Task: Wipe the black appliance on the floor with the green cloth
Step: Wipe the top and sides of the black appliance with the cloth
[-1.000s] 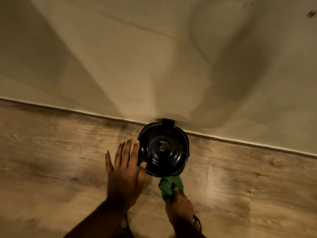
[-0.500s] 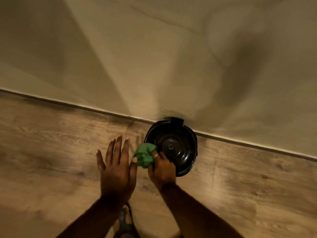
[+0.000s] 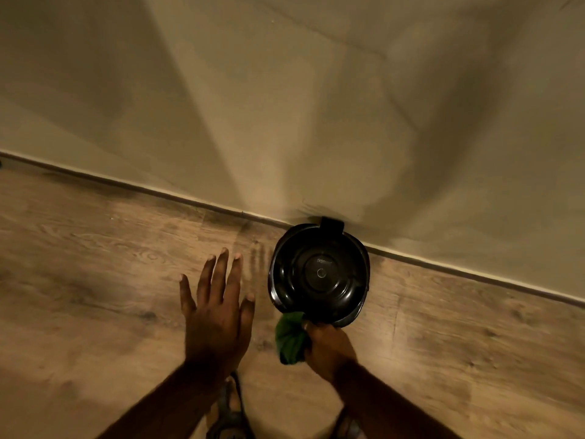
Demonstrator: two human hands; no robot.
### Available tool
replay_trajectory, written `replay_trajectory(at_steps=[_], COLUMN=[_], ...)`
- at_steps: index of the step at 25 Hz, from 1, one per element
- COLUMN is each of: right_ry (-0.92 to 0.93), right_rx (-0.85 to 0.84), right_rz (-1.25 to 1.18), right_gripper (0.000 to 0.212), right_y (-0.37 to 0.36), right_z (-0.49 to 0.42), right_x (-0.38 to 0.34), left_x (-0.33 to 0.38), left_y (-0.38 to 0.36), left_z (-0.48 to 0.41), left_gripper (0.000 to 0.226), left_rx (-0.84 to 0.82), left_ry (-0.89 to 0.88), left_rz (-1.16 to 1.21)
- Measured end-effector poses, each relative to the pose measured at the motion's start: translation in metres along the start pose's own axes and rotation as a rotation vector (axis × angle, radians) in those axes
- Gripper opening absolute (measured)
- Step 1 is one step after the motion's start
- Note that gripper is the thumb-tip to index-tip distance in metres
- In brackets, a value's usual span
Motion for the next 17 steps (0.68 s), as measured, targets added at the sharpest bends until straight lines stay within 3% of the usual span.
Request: replay_trajectory(at_steps=[3,6,8,12,17], right_ry=[0.089,0.279,0.238,0.071,0.105], right_rx=[-0.02,0.043,0.082,-0.087,-0.096], right_rz=[0.046,0.034,0.03,0.108,0.087], right_gripper=[0.037,0.039,0.039,0.027,0.035], right_y=[0.021,0.031,0.03,0.014,0.017], right_z=[0.004,-0.025,-0.058,-0.082,-0.011], right_x=[0.006,-0.033,-0.061,-0.078,-0.016], left_x=[0.005,0.01,0.011,0.009,0.013], left_y=[-0.003,-0.006,-0.006,-0.001,0.001], left_z=[0.003,0.006,0.007,0.008,0.011], left_gripper=[0.059,0.058,0.058,0.058,0.059], left_rx=[0.002,-0.001,-0.004,-0.004,0.008], left_ry=[-0.009,-0.024,-0.034,-0.061,-0.075], left_rz=[0.006,0.004,-0.008,-0.032,-0.038])
Point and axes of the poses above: each hand's wrist, its own z-axis away from the middle knuckle, its own y-axis out of the back of the hand, x = y × z, the point moved 5 cm from there along -z, towards the middle knuckle, and after that the axes turned 11 degrees about -z, right-handed, at the moved point
